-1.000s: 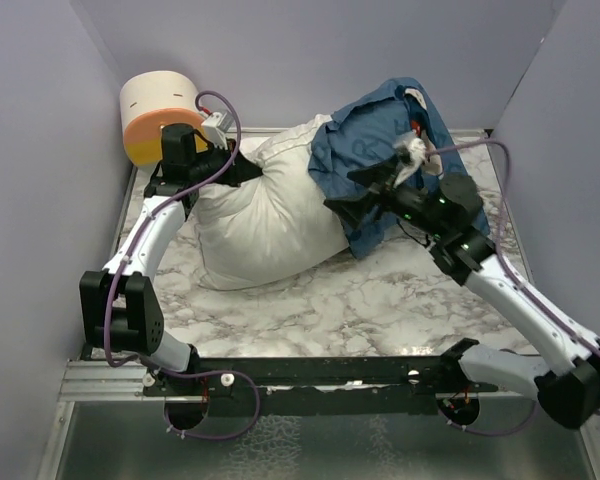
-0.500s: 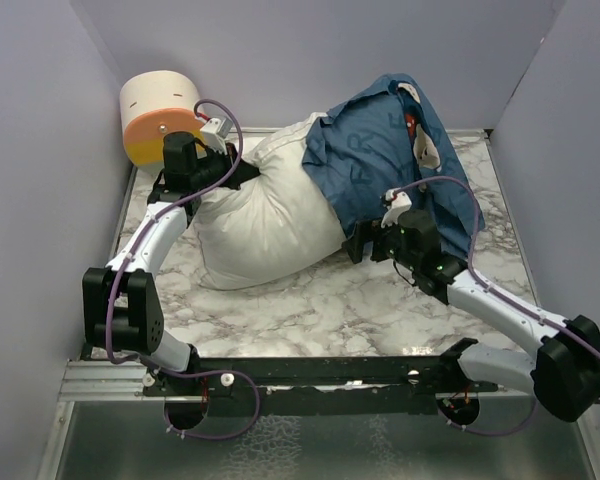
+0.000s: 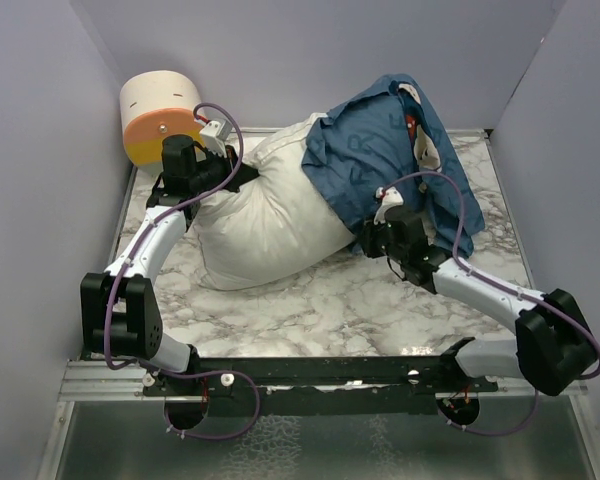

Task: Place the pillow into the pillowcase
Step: Stuff the pillow into the pillowcase.

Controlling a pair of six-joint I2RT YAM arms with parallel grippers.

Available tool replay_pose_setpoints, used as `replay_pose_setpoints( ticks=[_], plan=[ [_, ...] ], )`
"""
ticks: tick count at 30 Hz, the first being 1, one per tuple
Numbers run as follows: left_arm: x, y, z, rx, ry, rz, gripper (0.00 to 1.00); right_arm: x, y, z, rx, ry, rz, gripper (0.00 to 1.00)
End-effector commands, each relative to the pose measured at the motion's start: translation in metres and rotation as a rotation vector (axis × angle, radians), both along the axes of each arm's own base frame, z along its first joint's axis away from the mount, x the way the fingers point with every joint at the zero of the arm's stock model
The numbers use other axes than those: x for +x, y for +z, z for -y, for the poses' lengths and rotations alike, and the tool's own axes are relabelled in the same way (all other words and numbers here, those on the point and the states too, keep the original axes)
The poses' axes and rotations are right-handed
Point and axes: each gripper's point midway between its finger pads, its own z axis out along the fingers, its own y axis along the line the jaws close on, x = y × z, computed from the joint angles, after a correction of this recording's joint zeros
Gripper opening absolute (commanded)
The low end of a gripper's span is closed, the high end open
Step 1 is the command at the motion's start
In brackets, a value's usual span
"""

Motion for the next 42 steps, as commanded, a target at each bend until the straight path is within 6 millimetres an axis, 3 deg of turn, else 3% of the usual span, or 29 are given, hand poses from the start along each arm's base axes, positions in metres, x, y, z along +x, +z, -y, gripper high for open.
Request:
replay_pose_setpoints(
  ticks=[1, 5, 8, 11, 14, 16, 17, 19, 22, 24, 28, 30, 32, 35, 37, 39, 42],
  plan=[
    [-0.014, -0.043, -0.005, 0.054, 0.029, -0.145, 0.0, -0.004, 0.068, -0.028, 0.127, 0.157, 0.171, 0.05],
    [-0.015, -0.041, -0.005, 0.052, 0.023, -0.141, 0.0, -0.02, 0.114, -0.045, 0.219, 0.29, 0.261, 0.01],
    [-0.016, -0.034, 0.0, 0.036, -0.01, -0.119, 0.0, -0.019, 0.163, -0.066, 0.285, 0.386, 0.339, 0.01],
    [-0.02, -0.012, 0.011, -0.028, -0.071, -0.076, 0.0, -0.003, 0.229, -0.103, 0.35, 0.493, 0.438, 0.01],
    [-0.023, 0.024, 0.022, -0.068, -0.11, -0.025, 0.0, 0.002, 0.304, -0.148, 0.438, 0.617, 0.537, 0.01],
    [-0.027, 0.04, 0.026, -0.065, -0.117, 0.008, 0.0, 0.005, 0.331, -0.173, 0.497, 0.68, 0.548, 0.01],
    [-0.03, 0.045, 0.028, -0.068, -0.118, 0.018, 0.0, 0.01, 0.335, -0.181, 0.523, 0.686, 0.529, 0.01],
    [-0.035, 0.043, 0.034, -0.08, -0.127, 0.021, 0.0, 0.03, 0.319, -0.192, 0.527, 0.644, 0.473, 0.01],
    [-0.036, 0.016, 0.038, -0.067, -0.124, -0.033, 0.0, 0.044, 0.27, -0.204, 0.508, 0.631, 0.351, 0.01],
    [-0.031, -0.01, 0.037, -0.047, -0.109, -0.09, 0.0, 0.029, 0.253, -0.209, 0.543, 0.684, 0.304, 0.01],
    [-0.005, -0.054, 0.021, 0.035, -0.015, -0.202, 0.0, -0.021, 0.266, -0.215, 0.542, 0.804, 0.366, 0.01],
    [0.008, -0.062, 0.009, 0.05, 0.037, -0.237, 0.0, -0.043, 0.276, -0.206, 0.546, 0.85, 0.405, 0.01],
    [0.02, -0.067, -0.005, 0.063, 0.097, -0.251, 0.0, -0.052, 0.278, -0.188, 0.525, 0.812, 0.443, 0.01],
    [0.031, -0.074, -0.023, 0.072, 0.173, -0.268, 0.0, -0.041, 0.263, -0.152, 0.414, 0.639, 0.483, 0.01],
    [0.033, -0.074, -0.027, 0.065, 0.193, -0.268, 0.01, -0.026, 0.235, -0.134, 0.333, 0.544, 0.443, 0.01],
    [0.034, -0.067, -0.03, 0.061, 0.214, -0.26, 0.15, -0.013, 0.203, -0.125, 0.283, 0.483, 0.381, 0.02],
    [0.032, -0.044, -0.042, 0.08, 0.285, -0.204, 0.46, 0.0, 0.155, -0.125, 0.244, 0.47, 0.279, 0.21]
  ],
)
